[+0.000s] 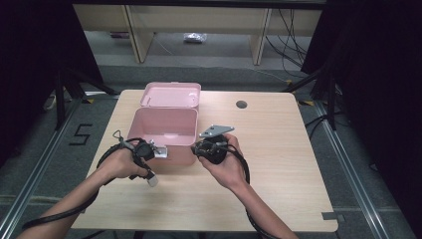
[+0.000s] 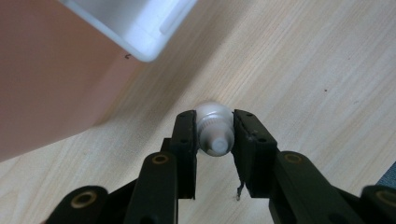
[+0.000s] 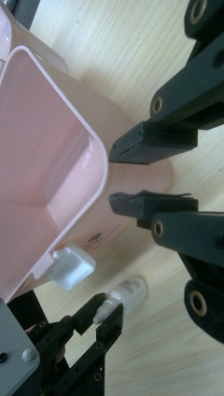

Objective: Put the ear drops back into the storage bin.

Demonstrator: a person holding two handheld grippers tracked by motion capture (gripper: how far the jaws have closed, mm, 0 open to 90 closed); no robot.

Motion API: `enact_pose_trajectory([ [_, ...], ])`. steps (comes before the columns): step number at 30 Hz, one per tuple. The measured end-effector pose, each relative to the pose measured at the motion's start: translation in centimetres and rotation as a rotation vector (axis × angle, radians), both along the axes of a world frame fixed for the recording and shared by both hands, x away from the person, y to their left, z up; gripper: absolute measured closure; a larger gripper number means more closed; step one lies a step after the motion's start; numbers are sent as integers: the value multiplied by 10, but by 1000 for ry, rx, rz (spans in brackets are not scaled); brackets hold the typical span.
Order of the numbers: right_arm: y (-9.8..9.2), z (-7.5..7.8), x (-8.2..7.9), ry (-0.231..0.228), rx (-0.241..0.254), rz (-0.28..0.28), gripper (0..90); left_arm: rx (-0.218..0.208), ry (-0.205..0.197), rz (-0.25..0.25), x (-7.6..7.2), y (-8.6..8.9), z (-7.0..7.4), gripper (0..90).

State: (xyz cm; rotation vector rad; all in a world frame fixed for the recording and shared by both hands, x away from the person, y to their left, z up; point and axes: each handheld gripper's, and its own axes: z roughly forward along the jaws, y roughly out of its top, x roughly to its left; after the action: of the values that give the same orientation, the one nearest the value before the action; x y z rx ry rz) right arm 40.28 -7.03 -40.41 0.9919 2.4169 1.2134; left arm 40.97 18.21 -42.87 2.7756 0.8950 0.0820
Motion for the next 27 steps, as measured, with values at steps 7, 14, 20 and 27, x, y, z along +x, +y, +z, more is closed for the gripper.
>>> enact_pose_trajectory([
  [7, 0, -1, -1, 17, 4, -4, 738, 6, 2, 3, -1, 1, 0, 710],
  [14, 0, -3, 1, -10, -5, 5, 737, 3, -3, -9, -2, 3, 3, 712],
  [20, 1, -3, 0, -4, -1, 3, 737, -2, 1, -7, -4, 3, 3, 712],
  [27, 1, -3, 0, -19, -3, 14, 740, -10, -9, -9, -6, 6, 8, 713],
])
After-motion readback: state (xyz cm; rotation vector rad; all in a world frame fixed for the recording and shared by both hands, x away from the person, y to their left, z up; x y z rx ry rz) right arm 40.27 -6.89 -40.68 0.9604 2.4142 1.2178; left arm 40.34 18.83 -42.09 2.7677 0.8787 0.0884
